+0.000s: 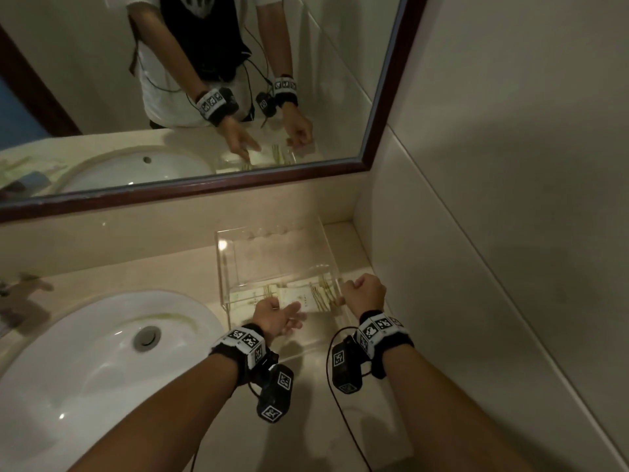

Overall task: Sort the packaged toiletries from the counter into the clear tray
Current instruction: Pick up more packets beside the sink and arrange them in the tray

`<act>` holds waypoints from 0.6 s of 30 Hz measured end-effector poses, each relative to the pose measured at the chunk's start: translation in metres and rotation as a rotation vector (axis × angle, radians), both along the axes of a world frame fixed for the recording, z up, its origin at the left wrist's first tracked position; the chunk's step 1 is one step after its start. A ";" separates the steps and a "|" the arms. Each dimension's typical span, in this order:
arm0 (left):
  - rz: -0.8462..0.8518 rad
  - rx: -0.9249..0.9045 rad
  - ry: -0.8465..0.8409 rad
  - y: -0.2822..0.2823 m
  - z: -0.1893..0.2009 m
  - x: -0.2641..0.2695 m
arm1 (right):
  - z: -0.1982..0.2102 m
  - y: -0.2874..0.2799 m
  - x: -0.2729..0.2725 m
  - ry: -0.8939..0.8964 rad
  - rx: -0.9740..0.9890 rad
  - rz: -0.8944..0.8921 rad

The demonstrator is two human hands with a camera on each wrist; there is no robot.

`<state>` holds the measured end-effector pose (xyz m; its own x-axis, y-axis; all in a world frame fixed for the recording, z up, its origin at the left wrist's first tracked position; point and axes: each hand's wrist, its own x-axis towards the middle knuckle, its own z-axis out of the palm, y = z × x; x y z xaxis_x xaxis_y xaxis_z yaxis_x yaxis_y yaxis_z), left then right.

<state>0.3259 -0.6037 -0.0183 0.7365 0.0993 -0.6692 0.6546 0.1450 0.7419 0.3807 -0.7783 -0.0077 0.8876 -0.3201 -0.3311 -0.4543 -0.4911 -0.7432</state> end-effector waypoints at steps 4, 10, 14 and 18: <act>0.004 -0.002 0.023 -0.011 -0.009 0.004 | 0.007 -0.007 -0.003 -0.011 0.034 0.015; 0.017 -0.096 0.091 -0.021 -0.024 0.008 | 0.000 -0.014 -0.005 0.010 0.052 -0.022; 0.092 -0.094 0.100 -0.025 -0.031 0.014 | -0.001 -0.017 -0.007 0.010 0.057 -0.041; 0.108 -0.049 0.102 -0.028 -0.032 0.023 | -0.002 -0.019 -0.005 0.007 0.042 -0.014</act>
